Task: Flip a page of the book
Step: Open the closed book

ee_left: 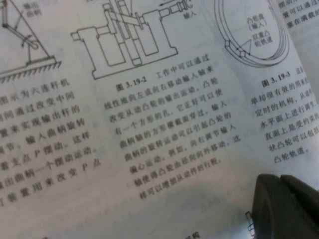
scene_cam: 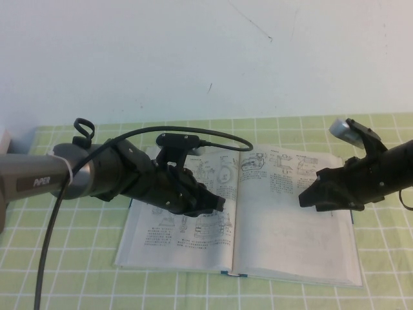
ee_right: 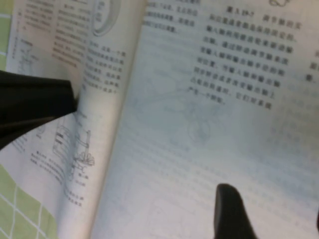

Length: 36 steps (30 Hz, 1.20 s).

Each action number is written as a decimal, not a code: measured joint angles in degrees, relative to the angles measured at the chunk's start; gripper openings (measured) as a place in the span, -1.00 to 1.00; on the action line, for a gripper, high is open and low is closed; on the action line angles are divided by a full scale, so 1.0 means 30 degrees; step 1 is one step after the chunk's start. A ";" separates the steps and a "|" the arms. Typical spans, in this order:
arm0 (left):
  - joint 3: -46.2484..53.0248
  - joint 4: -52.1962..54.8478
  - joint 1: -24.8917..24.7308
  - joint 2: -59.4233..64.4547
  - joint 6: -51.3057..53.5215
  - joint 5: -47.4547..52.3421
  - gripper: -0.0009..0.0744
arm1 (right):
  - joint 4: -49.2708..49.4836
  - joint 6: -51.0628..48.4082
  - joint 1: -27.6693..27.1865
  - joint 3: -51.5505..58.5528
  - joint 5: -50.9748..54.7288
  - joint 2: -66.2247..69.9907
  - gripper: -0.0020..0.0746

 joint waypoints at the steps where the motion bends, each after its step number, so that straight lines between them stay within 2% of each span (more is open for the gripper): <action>1: 0.0000 -0.0014 0.0000 0.0000 0.0000 0.0000 -0.98 | 0.0347 -0.0391 0.0000 0.0000 0.0009 0.0000 -0.02; 7: 0.0000 -0.0014 0.0000 0.0000 0.0000 0.0045 -0.98 | 0.0381 -0.0843 0.0000 -0.0321 0.0158 -0.0173 -0.02; 15: 0.0000 -0.0014 0.0000 0.0000 0.0000 0.0045 -0.98 | -0.6114 0.3824 -0.0037 -0.1744 0.1161 -0.0945 -0.02; 19: 0.0000 -0.0014 0.0000 0.0000 0.0000 0.0058 -0.98 | -0.7558 0.4734 -0.0064 -0.1306 0.1452 -0.0945 -0.02; 26: 0.0000 -0.0044 0.0000 0.0000 0.0000 0.0058 -0.98 | -0.7626 0.4781 -0.0064 -0.1163 0.1875 -0.0455 -0.02; 36: 0.0000 -0.0338 0.0000 0.0000 0.0000 0.0058 -0.98 | -0.3704 0.1684 -0.0271 -0.1145 0.2304 0.0761 -0.02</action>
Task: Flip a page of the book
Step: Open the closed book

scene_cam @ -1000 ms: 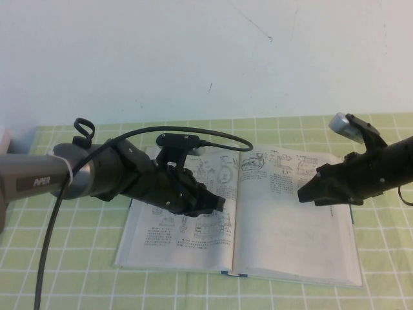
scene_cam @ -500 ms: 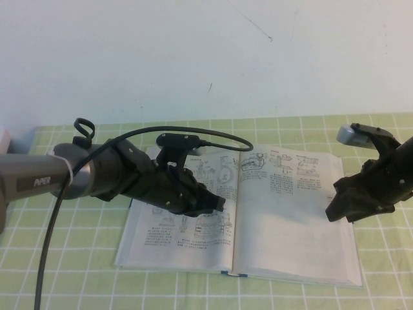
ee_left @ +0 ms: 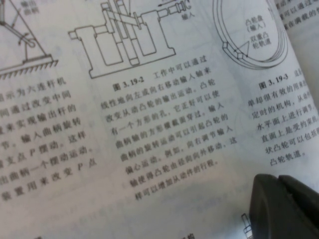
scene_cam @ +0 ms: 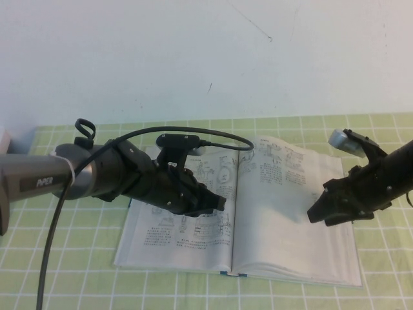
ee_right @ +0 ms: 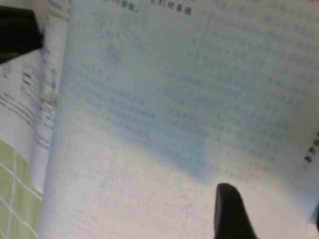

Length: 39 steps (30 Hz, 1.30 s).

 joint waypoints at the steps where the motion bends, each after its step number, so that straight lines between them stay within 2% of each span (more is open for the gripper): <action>1: 0.0000 -0.0044 0.0000 0.0000 0.0000 0.0000 -0.98 | 0.0629 -0.0460 0.0000 0.0000 0.0000 0.0086 -0.02; 10: 0.0000 -0.0111 0.0000 0.0000 -0.0012 0.0000 -0.98 | 0.3995 -0.2805 0.0073 0.0000 -0.0110 0.0210 -0.02; 24: 0.0000 -0.0216 0.0000 0.0000 -0.0012 0.0000 -0.99 | 0.5489 -0.4152 0.0079 0.0000 0.1143 0.0210 -0.02; 28: 0.0000 -0.0216 0.0000 0.0000 -0.0012 0.0000 -0.99 | 0.3179 -0.1769 -0.0099 -0.1014 0.1675 0.0210 -0.02; 32: 0.0000 -0.0216 0.0000 0.0000 0.0071 0.0030 -0.99 | -0.2108 0.1730 -0.0175 -0.2522 0.2342 0.0210 -0.02; 35: 0.0000 -0.0216 0.0000 0.0000 0.0071 0.0030 -0.99 | -0.4813 0.3680 -0.0096 -0.2698 0.2740 0.0210 -0.02; 39: 0.0000 -0.0216 0.0000 0.0000 0.0071 0.0030 -0.99 | -0.5729 0.4365 0.0164 -0.2741 0.2877 0.0358 -0.02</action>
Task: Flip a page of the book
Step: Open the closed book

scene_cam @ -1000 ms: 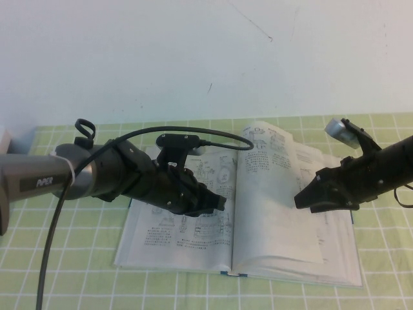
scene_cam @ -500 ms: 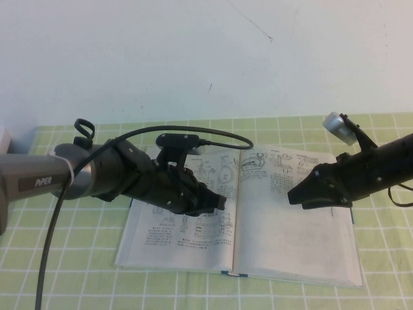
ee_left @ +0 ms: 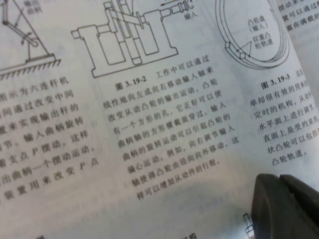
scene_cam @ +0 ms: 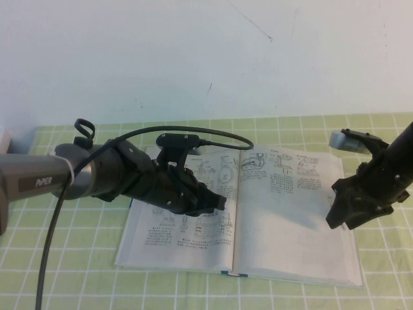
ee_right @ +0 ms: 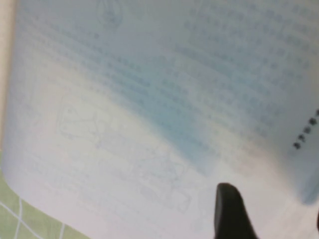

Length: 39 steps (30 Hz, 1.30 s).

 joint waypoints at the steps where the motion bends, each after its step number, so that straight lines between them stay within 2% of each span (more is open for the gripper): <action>1: 0.0000 0.0000 0.0000 0.0000 0.0000 0.0000 -0.99 | 0.0000 0.0089 0.0101 -0.0033 -0.0039 0.0094 -0.02; 7: 0.0000 0.0000 0.0000 0.0000 0.0000 0.0000 -0.99 | 0.0190 0.0090 0.0461 -0.0139 -0.0236 0.0511 -0.02; 17: 0.0000 0.0000 0.0000 0.0000 0.0000 -0.0034 -0.99 | 0.3785 -0.2308 0.0536 -0.0169 -0.0759 0.1016 -0.02; 39: 0.0000 0.0000 0.0000 0.0000 -0.0031 -0.0034 -0.99 | 0.8573 -0.6754 0.0568 -0.0169 -0.0366 0.0947 -0.02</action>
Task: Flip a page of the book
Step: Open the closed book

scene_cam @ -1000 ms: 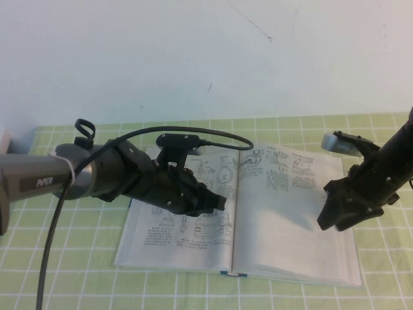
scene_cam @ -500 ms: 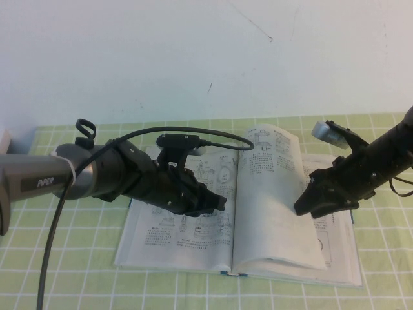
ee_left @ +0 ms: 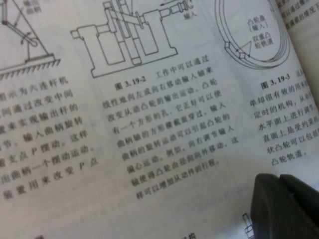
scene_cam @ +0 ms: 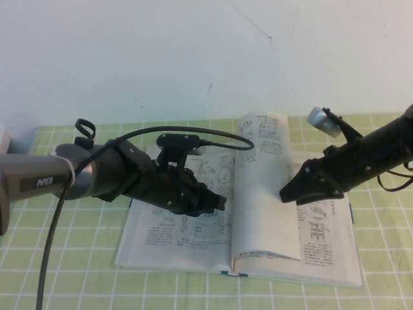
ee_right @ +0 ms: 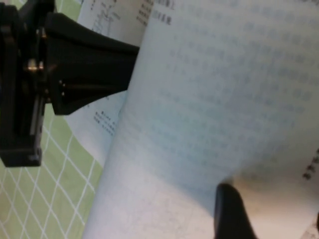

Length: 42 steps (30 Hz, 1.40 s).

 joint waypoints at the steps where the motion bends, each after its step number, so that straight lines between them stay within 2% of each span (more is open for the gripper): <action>1: 0.0000 0.0000 0.0000 0.0000 0.0000 0.0000 -0.99 | 0.0101 -0.0033 0.0041 0.0000 0.0045 0.0000 -0.02; 5: 0.0000 0.0043 0.0000 0.0000 0.0029 0.0076 -0.99 | 0.0546 -0.0423 0.0081 0.0000 0.0645 0.0000 -0.02; 11: 0.0000 0.0900 -0.0064 -0.0566 0.0472 0.0444 -0.99 | 0.2451 -0.2691 0.0081 0.0000 0.1840 0.0000 -0.02; 20: 0.0068 0.3496 -0.1289 -0.2731 0.0000 0.2431 -0.99 | 0.5375 -0.3924 0.0081 0.0000 0.2528 0.0000 -0.03; 29: 0.0896 1.1282 -0.4445 -0.4726 -0.6521 0.2416 -0.99 | 0.6172 -0.4214 0.0081 0.0000 0.3194 0.0000 -0.04; 42: 0.5666 2.2160 -0.9345 -0.7233 -1.8191 -0.2522 -0.99 | 0.4988 -0.3594 0.0081 0.0000 0.3279 0.0000 -0.12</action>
